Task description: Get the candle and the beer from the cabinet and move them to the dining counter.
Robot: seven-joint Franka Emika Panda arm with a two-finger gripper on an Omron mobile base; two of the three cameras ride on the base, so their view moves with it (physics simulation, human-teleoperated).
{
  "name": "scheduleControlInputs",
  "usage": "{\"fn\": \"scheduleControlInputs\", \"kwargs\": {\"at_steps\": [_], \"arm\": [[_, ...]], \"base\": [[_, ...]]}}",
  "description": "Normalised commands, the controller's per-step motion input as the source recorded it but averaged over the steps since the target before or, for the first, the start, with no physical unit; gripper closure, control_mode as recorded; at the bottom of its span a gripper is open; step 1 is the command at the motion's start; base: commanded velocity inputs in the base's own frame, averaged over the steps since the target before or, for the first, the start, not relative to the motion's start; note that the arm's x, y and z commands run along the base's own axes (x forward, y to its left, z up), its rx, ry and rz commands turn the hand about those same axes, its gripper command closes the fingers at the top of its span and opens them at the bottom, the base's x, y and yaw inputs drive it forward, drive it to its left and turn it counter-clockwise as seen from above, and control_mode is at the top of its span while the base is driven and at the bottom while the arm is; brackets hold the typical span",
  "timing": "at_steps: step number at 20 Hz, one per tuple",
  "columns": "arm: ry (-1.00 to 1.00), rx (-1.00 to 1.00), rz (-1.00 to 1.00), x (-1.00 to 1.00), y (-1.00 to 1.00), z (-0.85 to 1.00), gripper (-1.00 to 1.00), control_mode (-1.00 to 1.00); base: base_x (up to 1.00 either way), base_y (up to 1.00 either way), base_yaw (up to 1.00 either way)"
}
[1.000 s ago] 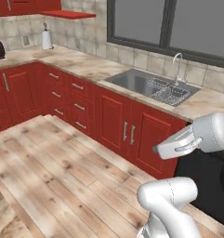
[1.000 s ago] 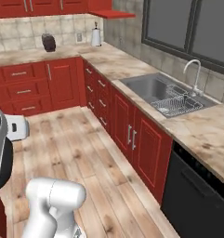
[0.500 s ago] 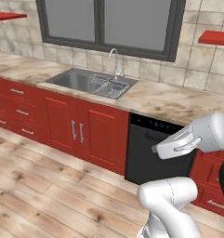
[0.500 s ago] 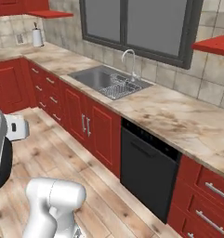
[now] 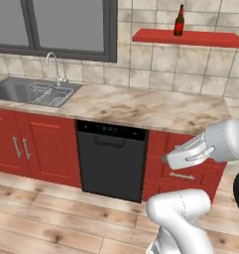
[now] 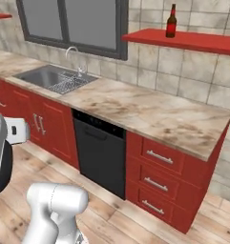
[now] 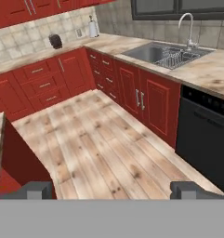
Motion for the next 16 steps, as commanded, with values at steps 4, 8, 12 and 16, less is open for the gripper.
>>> {"fn": "scheduleControlInputs", "kwargs": {"at_steps": [4,8,12,16], "arm": [[0.00,0.00,0.00,0.00,0.00,0.00,-1.00,1.00],[0.00,0.00,0.00,0.00,0.00,0.00,-1.00,1.00],[0.00,0.00,0.00,0.00,0.00,0.00,-1.00,1.00],[0.00,0.00,0.00,0.00,0.00,0.00,-1.00,1.00]], "base": [[-0.45,-0.49,-0.44],[-0.23,-0.34,-0.42],[0.21,-0.06,-0.37],[0.55,0.00,-0.35]]}}
